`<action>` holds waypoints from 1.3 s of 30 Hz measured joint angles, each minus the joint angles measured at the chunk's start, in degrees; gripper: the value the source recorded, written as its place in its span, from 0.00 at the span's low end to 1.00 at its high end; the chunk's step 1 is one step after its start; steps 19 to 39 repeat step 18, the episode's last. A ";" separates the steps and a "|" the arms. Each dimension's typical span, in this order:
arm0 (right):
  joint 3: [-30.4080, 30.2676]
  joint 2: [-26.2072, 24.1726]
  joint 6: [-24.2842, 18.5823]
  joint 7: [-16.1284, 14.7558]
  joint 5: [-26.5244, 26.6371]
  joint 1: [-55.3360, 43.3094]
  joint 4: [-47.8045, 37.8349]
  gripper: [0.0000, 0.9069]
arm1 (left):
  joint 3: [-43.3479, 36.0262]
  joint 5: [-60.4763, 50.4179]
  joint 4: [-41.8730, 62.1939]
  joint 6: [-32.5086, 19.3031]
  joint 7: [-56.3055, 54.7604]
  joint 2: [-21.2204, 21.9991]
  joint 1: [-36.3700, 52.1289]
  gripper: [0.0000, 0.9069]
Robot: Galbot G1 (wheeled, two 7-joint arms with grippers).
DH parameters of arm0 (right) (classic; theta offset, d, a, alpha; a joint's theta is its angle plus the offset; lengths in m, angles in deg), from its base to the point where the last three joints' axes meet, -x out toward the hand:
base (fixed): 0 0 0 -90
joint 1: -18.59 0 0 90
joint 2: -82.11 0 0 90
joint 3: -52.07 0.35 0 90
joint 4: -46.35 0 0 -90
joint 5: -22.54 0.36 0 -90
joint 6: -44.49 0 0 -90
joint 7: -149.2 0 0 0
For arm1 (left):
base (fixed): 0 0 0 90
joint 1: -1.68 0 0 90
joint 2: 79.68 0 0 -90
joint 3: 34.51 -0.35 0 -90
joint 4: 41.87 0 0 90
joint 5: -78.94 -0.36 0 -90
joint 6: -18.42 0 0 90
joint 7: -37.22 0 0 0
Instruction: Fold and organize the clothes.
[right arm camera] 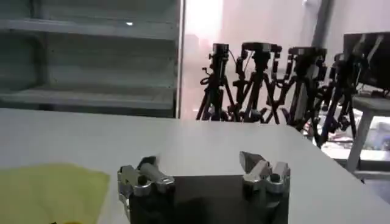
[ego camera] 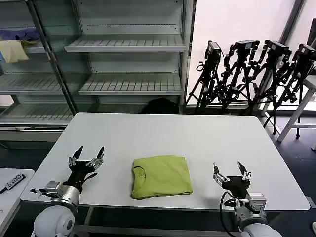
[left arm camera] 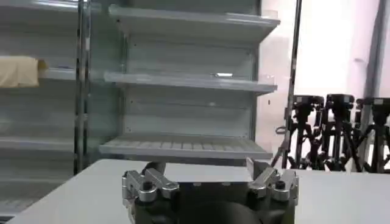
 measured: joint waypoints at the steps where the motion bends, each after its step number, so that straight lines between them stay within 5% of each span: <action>1: 0.16 -0.17 -0.53 -0.34 -0.30 -0.14 -0.39 1.00 | 0.00 0.00 0.11 -0.25 0.08 -0.12 -0.05 1.00; 18: 4.75 -4.50 -9.03 -9.09 2.70 -3.11 -7.50 1.00 | -0.58 1.06 2.83 -5.67 0.20 -2.11 -0.02 1.00; 39: 4.75 -4.50 -9.03 -9.09 2.70 -3.11 -7.50 1.00 | -0.58 1.06 2.83 -5.67 0.20 -2.11 -0.02 1.00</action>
